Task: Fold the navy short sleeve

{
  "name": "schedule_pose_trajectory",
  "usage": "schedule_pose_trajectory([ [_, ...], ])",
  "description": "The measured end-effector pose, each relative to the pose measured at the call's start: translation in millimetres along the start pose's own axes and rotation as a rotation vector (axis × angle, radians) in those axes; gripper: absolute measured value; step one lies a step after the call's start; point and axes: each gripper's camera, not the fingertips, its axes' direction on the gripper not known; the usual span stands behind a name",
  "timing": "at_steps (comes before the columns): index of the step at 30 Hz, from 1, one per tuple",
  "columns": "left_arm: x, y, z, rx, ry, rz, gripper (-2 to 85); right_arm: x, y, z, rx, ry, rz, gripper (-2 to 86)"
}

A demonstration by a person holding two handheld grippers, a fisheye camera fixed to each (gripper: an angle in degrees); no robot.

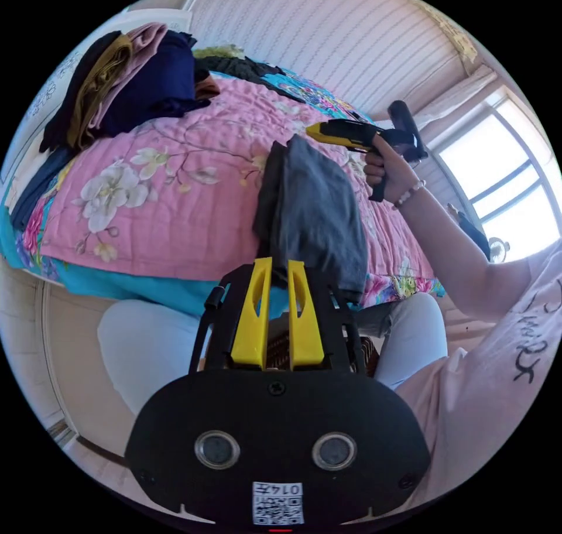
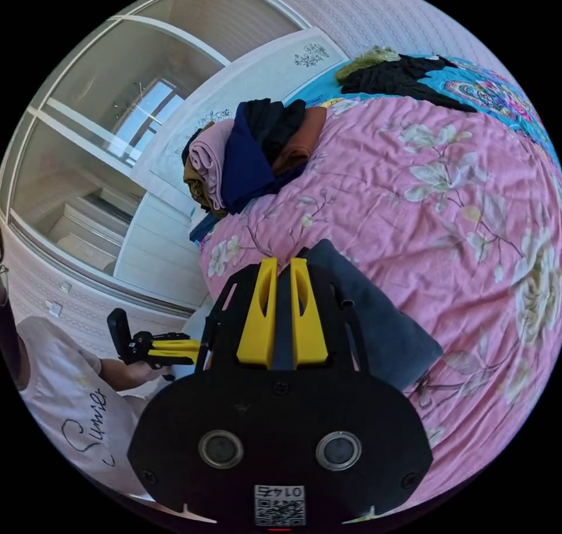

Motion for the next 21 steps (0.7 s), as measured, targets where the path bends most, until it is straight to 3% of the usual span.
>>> schedule_pose_trajectory([
  [5,2.8,-11.9,0.8,0.043,-0.013,-0.045,9.3,-7.3,-11.8,4.5,-0.12,0.19,-0.116,12.5],
  [10,19.0,-24.6,43.9,0.001,-0.065,-0.018,12.9,-10.6,-22.1,51.6,-0.344,0.17,-0.183,16.8],
  [15,46.8,-22.4,39.0,0.03,-0.135,0.041,7.6,-32.3,-9.4,47.5,-0.331,0.094,-0.247,10.7],
  [21,68.5,-16.3,22.6,0.008,-0.026,0.052,1.8,-64.2,24.5,4.1,-0.224,0.063,-0.292,5.5],
])
